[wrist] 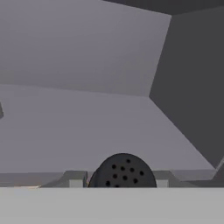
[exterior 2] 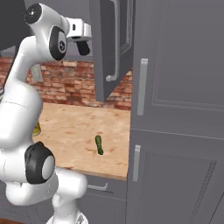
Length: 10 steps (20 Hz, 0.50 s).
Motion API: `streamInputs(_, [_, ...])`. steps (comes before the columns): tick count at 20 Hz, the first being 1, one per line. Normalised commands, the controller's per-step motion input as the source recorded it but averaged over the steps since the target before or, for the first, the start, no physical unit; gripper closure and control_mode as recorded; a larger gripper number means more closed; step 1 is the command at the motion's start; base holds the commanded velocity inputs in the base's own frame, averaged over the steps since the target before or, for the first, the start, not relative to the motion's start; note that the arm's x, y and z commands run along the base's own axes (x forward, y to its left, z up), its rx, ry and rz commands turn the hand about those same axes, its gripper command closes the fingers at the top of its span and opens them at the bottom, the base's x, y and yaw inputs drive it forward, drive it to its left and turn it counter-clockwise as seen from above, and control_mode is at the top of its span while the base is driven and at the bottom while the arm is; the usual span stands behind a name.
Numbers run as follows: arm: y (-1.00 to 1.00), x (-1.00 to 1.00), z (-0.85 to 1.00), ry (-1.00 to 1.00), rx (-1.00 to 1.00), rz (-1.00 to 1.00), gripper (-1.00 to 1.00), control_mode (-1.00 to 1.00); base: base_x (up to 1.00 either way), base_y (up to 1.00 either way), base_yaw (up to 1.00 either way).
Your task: There are various items on the counter. Only move the condiments/shakers into the cabinet.
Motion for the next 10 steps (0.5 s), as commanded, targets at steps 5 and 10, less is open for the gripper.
streamInputs(5, [0.0,0.7,-0.06,0.03,0.0,0.0,1.0,-1.0,0.0,0.0,0.0])
streamInputs(10, [0.0,0.66,-0.16,0.05,0.0,0.0,1.0,-1.0,0.0,0.0,0.0])
